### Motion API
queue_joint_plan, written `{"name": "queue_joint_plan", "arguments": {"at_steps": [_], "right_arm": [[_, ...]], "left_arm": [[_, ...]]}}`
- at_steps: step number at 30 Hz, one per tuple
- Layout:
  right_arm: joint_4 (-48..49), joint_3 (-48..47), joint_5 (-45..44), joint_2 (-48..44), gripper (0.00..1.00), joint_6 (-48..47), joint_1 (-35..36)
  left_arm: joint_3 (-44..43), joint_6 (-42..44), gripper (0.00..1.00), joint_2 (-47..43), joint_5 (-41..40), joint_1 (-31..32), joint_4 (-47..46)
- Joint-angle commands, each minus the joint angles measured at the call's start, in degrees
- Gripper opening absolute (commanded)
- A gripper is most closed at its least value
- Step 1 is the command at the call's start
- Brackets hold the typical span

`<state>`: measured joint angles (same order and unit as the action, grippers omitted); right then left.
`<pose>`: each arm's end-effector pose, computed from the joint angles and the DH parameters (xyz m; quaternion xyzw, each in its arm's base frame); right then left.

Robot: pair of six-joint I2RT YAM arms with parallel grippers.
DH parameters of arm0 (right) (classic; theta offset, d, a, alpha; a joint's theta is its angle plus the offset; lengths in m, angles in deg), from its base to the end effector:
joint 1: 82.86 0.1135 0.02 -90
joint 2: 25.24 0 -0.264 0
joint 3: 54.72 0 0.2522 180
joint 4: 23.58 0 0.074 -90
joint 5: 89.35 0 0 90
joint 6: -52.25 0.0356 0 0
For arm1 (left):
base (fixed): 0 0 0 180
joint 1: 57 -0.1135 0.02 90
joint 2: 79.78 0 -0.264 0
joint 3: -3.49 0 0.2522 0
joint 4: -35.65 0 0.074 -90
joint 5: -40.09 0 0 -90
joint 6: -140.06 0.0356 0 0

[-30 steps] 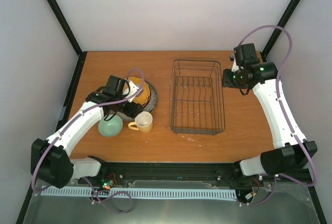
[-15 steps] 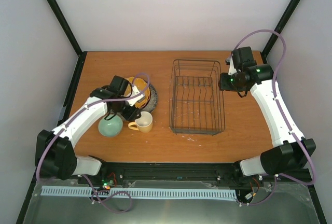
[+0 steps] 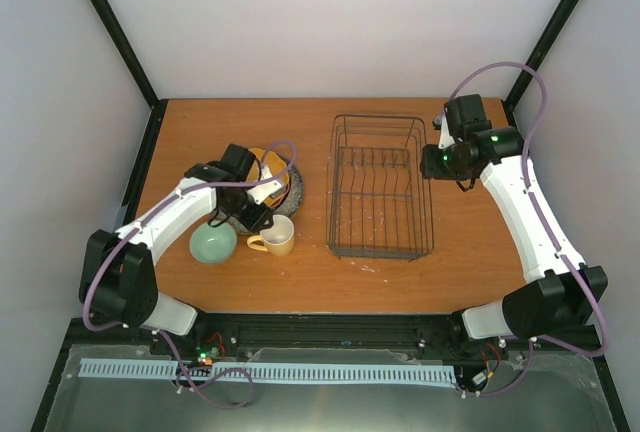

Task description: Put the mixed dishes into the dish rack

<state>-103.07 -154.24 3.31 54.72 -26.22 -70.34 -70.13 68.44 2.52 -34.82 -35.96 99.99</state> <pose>0.2598 0.0594 0.3631 -0.0144 0.9654 0.0760 0.2490 0.2446 -0.1040 0.2334 0.3489 0.9165 -0.1332 0.1433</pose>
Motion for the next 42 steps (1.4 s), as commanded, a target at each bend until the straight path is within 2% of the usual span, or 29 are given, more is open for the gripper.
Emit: {"name": "queue_joint_plan", "arguments": {"at_steps": [1,6,12,22,28,31,33,35,37,38,42], "right_arm": [[0.9,1.0,0.7,-1.4,0.47,-0.5,0.1],[0.7,1.0,0.2,-1.5,0.47,-0.8,0.1],[0.7,1.2,0.4,-1.3,0.47,-0.8,0.1],[1.7,1.1,1.3,-2.3,0.46,0.0,0.1],[8.9,2.0,4.4,-7.8,0.44,1.3,0.1],[21.2,8.0,11.5,-15.3,0.46,1.7,0.1],[32.8,15.8,16.9,-20.8,0.49,4.4,0.1],[45.9,24.2,22.7,-26.6,0.48,8.6,0.1],[59.4,33.0,29.1,-29.7,0.53,16.4,0.1],[66.4,37.2,31.9,-30.1,0.54,21.2,0.1],[94.9,49.8,40.6,-27.2,0.55,37.9,2.2]], "left_arm": [[-2.7,1.0,0.42,2.2,1.5,0.5,0.3],[-3.6,0.9,0.31,4.6,2.3,1.2,0.6],[-4.6,0.3,0.01,5.4,1.4,1.6,1.1],[-9.5,-2.9,0.01,1.0,-1.1,1.7,1.1],[-13.8,-9.2,0.0,-10.8,-1.3,1.6,-9.4],[-11.1,-15.0,0.01,-18.3,3.0,1.6,-22.4],[-6.4,-20.8,0.01,-23.1,5.9,1.6,-34.5],[-1.8,-28.0,0.01,-26.4,8.8,1.5,-46.6],[2.3,-36.1,0.01,-27.5,11.9,1.5,-57.4],[4.1,-42.8,0.01,-27.3,12.5,1.5,-62.2],[11.9,-61.1,0.01,-25.1,15.4,1.5,-84.4]]}}
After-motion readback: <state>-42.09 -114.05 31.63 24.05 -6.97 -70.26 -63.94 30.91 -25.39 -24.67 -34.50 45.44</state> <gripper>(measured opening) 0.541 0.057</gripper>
